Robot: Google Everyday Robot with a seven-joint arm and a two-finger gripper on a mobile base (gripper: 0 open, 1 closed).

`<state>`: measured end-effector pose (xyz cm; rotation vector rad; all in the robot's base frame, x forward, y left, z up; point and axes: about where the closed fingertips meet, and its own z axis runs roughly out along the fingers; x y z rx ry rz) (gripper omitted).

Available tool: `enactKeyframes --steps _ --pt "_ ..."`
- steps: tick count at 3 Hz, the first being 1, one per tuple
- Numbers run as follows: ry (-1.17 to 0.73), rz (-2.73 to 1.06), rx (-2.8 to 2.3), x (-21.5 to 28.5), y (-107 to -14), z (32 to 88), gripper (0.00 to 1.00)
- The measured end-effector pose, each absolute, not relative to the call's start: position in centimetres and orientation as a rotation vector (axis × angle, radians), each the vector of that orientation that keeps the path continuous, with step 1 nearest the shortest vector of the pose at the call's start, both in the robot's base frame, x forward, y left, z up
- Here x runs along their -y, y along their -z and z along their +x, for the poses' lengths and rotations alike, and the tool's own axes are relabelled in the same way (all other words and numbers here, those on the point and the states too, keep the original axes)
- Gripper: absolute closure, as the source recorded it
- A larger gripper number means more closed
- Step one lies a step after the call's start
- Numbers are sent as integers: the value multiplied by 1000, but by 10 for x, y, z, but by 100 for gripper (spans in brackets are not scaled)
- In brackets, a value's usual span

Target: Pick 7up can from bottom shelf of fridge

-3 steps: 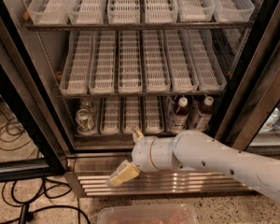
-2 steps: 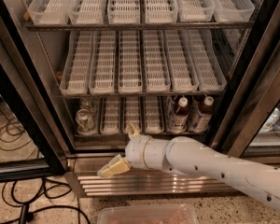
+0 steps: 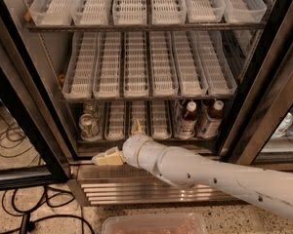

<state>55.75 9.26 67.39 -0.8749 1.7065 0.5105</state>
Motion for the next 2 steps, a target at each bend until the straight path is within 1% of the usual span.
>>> enactKeyframes --steps 1,2 --pt "-462 -820 -1700 -84 -680 571 0" --pt "-462 -820 -1700 -84 -680 571 0"
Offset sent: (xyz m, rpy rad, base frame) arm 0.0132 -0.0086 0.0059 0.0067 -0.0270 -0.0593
